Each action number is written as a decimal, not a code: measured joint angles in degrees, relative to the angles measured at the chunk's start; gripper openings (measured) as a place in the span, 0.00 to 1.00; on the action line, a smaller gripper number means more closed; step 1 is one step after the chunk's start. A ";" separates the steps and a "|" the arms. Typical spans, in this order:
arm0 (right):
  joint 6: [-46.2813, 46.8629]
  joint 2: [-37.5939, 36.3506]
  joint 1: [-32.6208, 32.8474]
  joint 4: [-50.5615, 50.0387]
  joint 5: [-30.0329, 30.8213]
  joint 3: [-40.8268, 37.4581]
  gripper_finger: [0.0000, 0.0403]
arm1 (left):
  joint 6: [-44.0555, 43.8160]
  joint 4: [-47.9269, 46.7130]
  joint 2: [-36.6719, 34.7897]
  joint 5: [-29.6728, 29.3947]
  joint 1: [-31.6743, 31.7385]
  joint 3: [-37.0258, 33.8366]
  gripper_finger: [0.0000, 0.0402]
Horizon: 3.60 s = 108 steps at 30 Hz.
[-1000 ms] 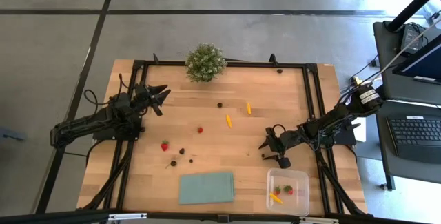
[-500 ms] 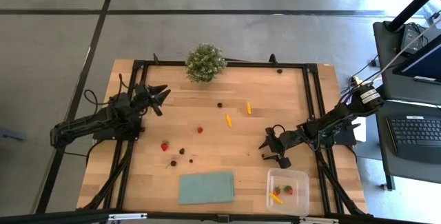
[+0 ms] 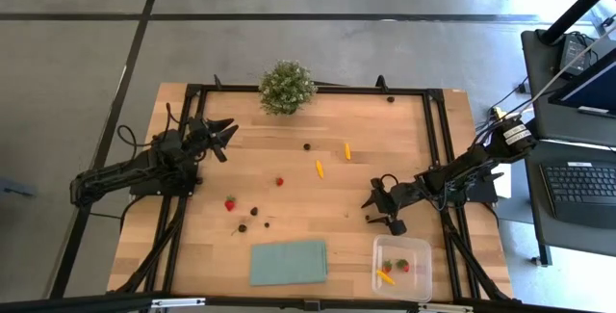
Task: Pick and placing Produce into tupperware
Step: Put the blueberry into the transparent bin
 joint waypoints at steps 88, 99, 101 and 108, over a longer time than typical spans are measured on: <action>12.56 -28.55 -0.68 -68.74 15.18 46.57 0.14 | 0.00 0.01 0.02 0.02 0.02 0.00 0.36; 45.83 -12.79 8.17 -96.33 -2.97 67.68 0.14 | 0.00 0.01 0.00 0.02 0.00 0.00 0.36; 51.18 -10.04 11.11 -96.81 -4.18 67.68 0.14 | 0.00 0.01 0.02 0.02 0.02 0.00 0.36; 68.03 -1.46 19.89 -96.54 -4.72 62.90 0.14 | 0.00 0.00 0.01 0.02 0.02 0.00 0.36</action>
